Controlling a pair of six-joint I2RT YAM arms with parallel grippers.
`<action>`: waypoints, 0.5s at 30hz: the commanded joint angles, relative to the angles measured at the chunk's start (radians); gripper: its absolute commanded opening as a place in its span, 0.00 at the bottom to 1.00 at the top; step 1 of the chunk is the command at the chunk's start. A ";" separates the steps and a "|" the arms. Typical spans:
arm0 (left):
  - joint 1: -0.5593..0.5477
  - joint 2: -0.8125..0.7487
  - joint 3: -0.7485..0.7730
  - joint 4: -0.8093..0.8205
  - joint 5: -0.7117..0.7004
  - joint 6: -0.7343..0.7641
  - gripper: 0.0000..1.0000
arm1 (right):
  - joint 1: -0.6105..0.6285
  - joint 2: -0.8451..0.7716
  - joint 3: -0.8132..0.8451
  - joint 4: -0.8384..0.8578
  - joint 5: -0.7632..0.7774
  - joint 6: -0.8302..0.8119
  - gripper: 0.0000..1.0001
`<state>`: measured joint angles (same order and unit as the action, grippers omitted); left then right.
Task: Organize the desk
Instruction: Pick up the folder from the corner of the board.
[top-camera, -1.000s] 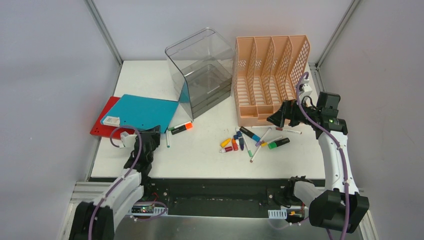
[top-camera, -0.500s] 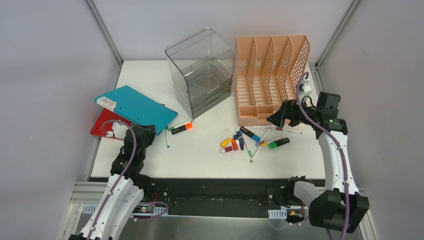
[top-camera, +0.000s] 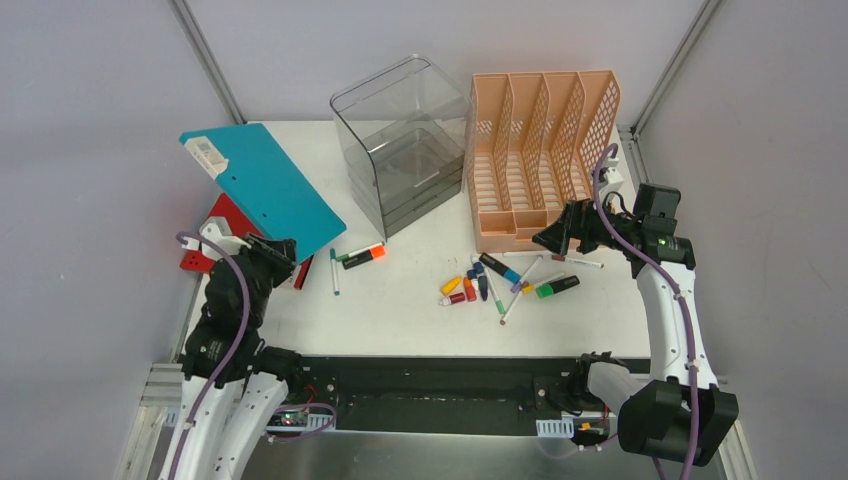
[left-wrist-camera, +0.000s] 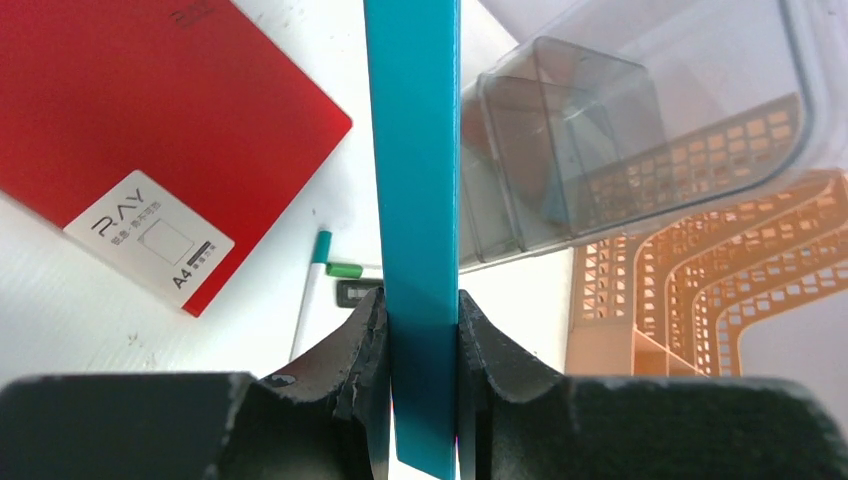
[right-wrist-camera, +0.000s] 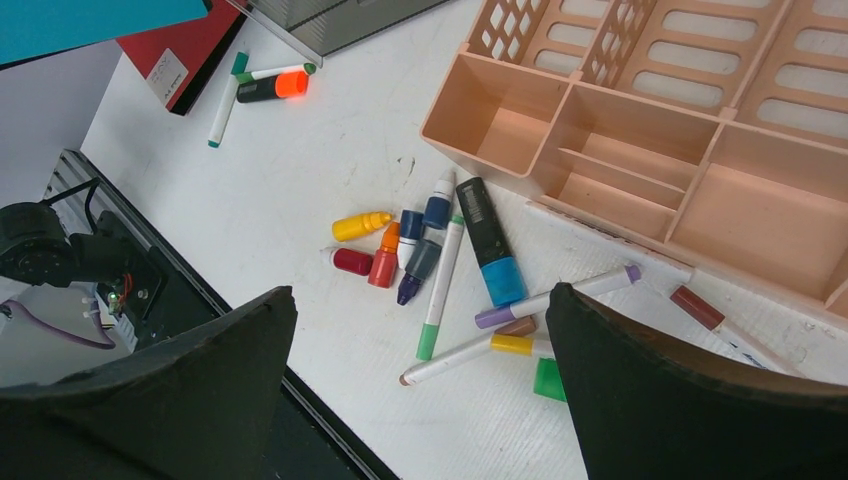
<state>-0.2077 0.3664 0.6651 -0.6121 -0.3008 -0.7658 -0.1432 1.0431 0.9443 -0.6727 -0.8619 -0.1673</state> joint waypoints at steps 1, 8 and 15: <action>0.004 -0.012 0.119 -0.010 0.076 0.118 0.00 | 0.003 -0.022 0.019 0.027 -0.046 -0.018 1.00; 0.004 0.007 0.301 -0.173 0.178 0.156 0.00 | 0.009 -0.020 0.008 0.038 -0.107 -0.010 1.00; 0.004 -0.043 0.427 -0.294 0.186 0.239 0.00 | 0.048 -0.045 -0.041 0.084 -0.186 0.004 1.00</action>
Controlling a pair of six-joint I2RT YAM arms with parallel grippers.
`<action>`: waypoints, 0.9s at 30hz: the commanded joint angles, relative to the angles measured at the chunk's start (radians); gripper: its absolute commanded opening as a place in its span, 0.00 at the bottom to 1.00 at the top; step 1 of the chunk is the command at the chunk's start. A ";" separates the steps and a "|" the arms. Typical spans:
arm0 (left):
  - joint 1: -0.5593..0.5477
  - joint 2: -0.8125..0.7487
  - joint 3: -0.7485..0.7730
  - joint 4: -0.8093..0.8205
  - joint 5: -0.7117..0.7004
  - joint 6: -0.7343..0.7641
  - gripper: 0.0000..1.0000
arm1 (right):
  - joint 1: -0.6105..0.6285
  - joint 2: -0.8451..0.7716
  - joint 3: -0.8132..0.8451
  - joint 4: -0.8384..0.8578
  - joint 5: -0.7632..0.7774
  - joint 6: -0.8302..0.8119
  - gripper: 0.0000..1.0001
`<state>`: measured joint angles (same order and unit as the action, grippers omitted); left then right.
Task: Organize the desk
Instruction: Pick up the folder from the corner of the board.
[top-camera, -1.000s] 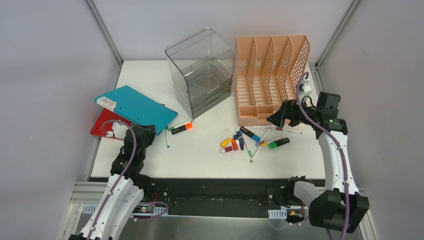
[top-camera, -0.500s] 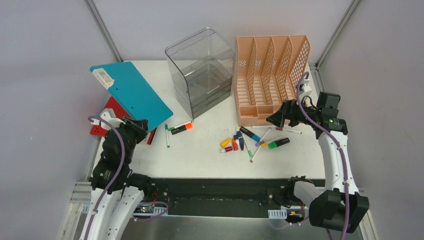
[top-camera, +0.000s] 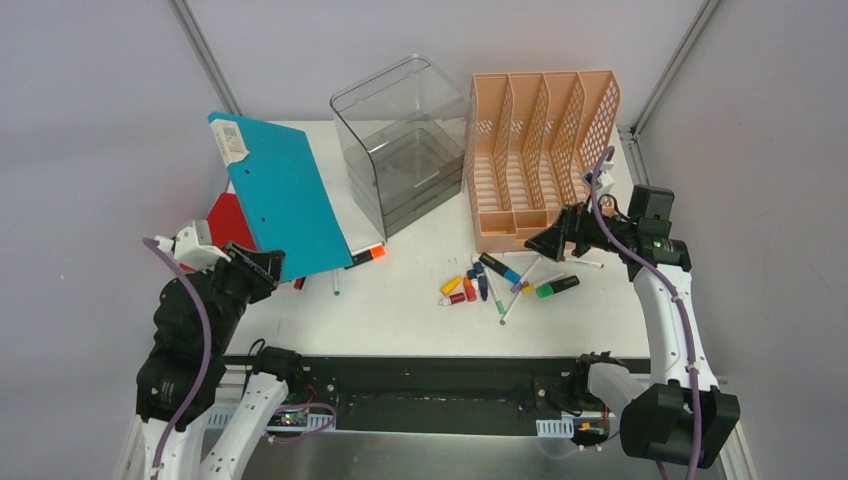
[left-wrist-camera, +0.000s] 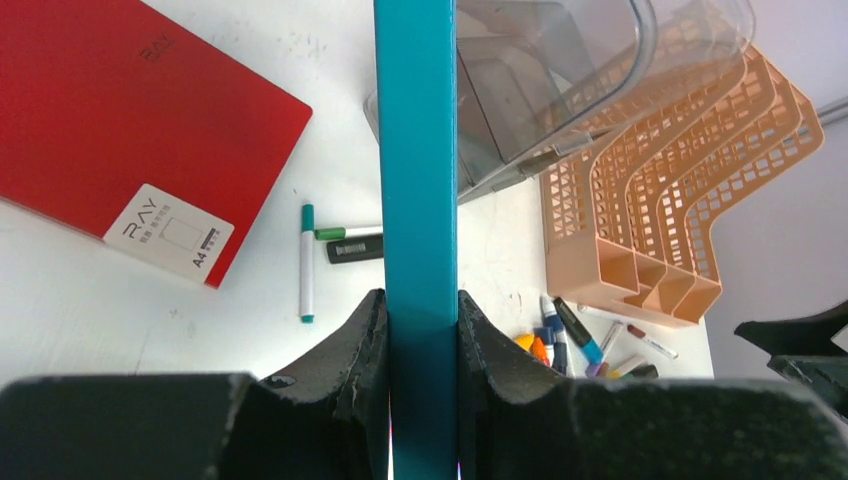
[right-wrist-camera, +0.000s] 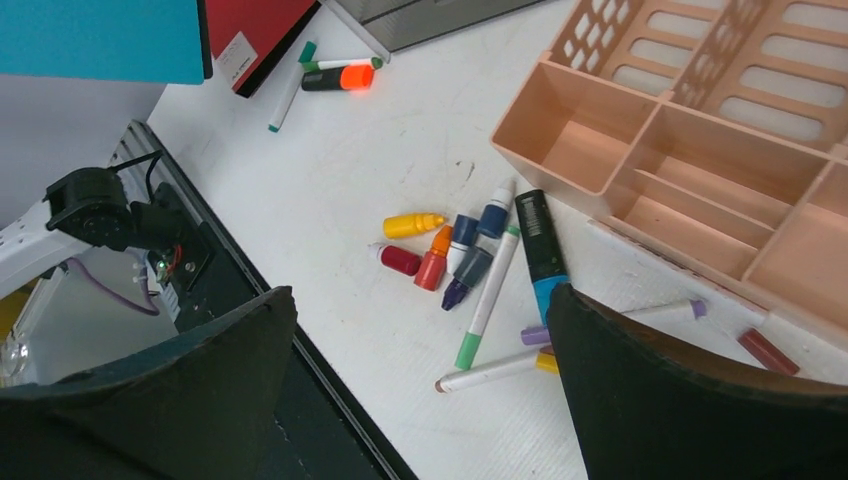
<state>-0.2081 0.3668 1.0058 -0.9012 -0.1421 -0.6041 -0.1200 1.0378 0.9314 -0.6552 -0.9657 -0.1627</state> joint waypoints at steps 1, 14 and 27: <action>0.004 -0.054 0.104 -0.010 0.029 0.079 0.00 | 0.032 -0.045 -0.038 0.072 -0.097 -0.007 1.00; 0.003 -0.016 0.288 -0.065 0.215 0.050 0.00 | 0.117 -0.030 -0.130 0.235 -0.391 0.061 1.00; -0.069 0.020 0.293 -0.098 0.487 0.105 0.00 | 0.265 0.017 -0.158 0.300 -0.389 0.080 1.00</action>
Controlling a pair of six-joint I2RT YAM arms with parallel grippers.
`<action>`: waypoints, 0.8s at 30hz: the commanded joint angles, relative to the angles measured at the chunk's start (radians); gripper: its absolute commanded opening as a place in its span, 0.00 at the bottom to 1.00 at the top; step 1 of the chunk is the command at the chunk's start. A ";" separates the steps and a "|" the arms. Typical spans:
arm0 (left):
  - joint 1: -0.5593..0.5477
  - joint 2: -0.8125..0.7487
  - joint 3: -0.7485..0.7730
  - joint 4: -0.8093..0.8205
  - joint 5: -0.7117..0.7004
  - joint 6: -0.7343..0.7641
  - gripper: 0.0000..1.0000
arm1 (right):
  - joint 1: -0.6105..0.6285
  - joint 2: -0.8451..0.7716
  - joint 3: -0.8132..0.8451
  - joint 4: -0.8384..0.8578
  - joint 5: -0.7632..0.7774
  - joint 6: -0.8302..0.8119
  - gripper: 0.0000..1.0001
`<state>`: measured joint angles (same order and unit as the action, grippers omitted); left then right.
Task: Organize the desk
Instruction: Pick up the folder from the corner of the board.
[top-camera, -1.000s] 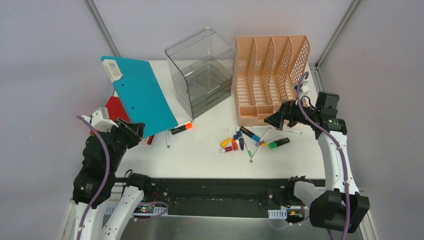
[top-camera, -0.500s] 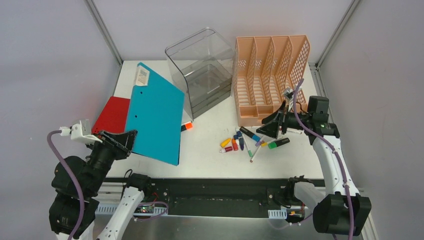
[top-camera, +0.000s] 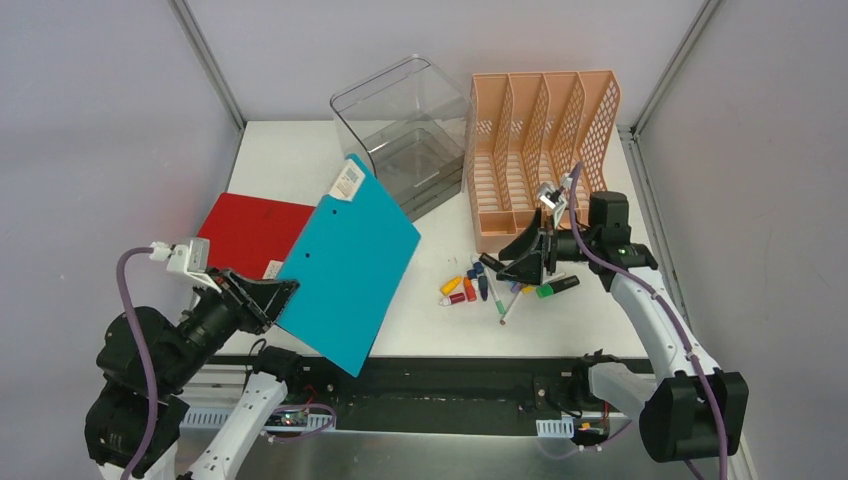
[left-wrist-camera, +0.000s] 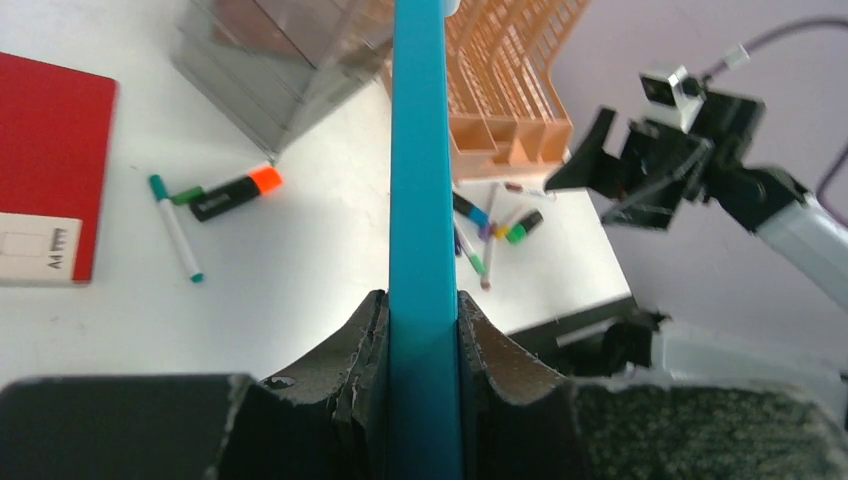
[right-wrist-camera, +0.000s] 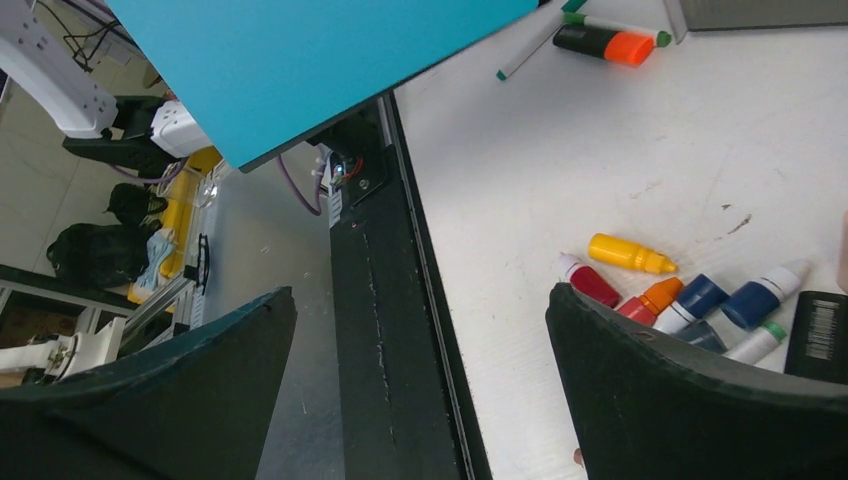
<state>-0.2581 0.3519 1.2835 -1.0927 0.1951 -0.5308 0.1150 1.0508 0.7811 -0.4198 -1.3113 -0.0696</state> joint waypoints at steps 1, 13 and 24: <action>-0.021 0.041 0.012 0.098 0.180 0.042 0.00 | 0.034 0.005 -0.005 0.057 -0.039 -0.022 1.00; -0.021 0.091 -0.326 0.588 0.496 0.008 0.00 | 0.037 0.034 0.082 -0.083 0.005 -0.161 1.00; -0.021 0.191 -0.530 1.089 0.631 -0.166 0.00 | 0.040 0.167 0.307 -0.223 0.215 -0.312 1.00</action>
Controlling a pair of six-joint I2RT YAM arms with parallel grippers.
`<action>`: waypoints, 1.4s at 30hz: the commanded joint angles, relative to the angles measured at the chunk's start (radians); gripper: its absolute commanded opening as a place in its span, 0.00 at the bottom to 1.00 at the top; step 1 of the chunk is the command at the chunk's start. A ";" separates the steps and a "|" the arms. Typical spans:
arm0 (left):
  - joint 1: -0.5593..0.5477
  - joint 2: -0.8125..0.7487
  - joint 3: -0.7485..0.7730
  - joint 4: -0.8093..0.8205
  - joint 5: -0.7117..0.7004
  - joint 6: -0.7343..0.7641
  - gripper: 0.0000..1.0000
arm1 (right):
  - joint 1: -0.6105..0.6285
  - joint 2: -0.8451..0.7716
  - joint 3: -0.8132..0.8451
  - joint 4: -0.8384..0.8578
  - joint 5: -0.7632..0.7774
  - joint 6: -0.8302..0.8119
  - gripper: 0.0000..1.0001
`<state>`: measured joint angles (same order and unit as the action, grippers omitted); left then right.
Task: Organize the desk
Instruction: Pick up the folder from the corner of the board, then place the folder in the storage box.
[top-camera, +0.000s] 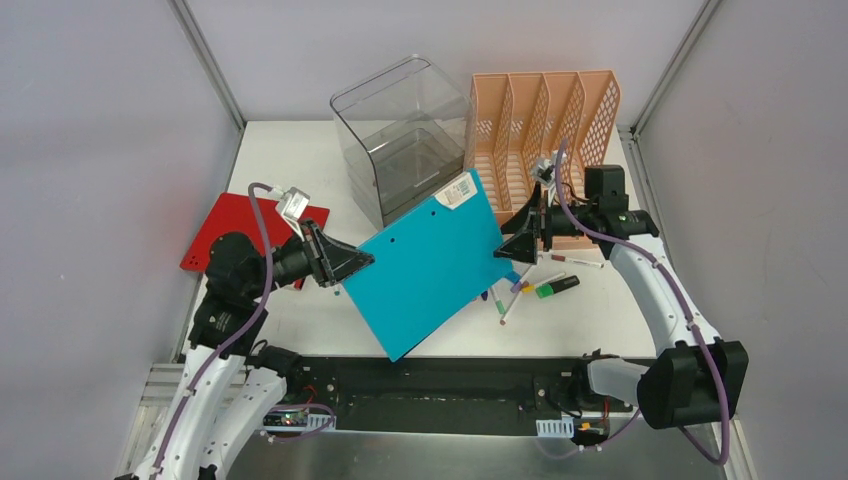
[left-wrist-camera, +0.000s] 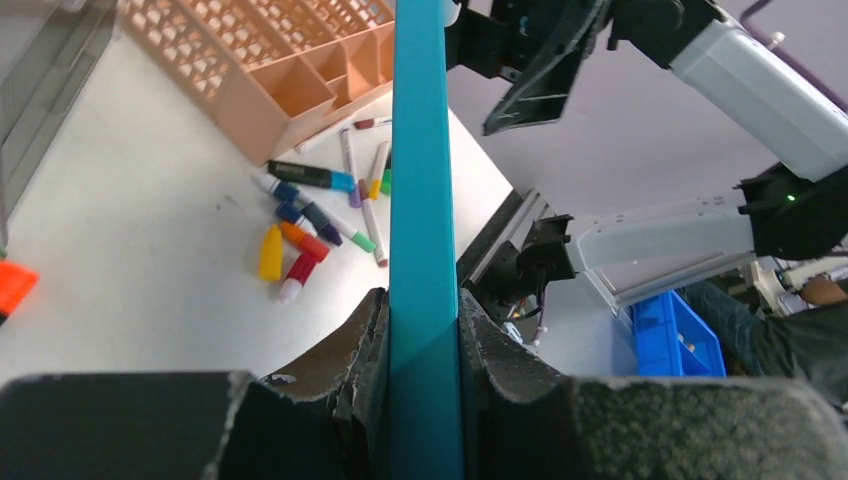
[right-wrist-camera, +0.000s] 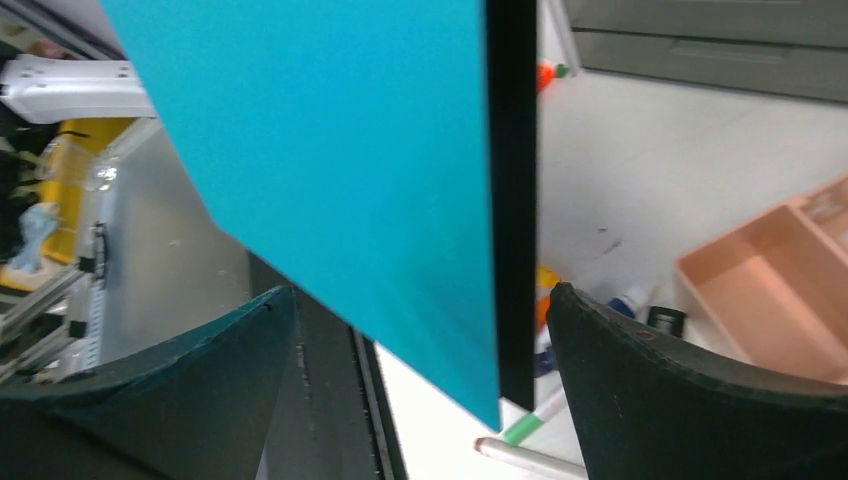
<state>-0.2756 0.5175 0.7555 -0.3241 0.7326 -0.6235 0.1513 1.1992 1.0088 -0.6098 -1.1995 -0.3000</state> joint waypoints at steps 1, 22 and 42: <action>-0.004 0.033 -0.007 0.353 0.094 -0.074 0.00 | 0.003 0.023 0.092 -0.045 0.121 -0.086 1.00; -0.005 0.265 -0.117 0.871 0.148 -0.218 0.00 | -0.087 0.012 0.123 -0.393 -0.163 -0.408 0.65; -0.005 0.250 -0.058 0.455 0.174 0.043 0.51 | -0.119 0.047 0.302 -0.784 0.048 -0.654 0.00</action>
<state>-0.2756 0.7921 0.6193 0.3775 0.9157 -0.7277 0.0486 1.2476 1.2411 -1.2747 -1.2514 -0.8101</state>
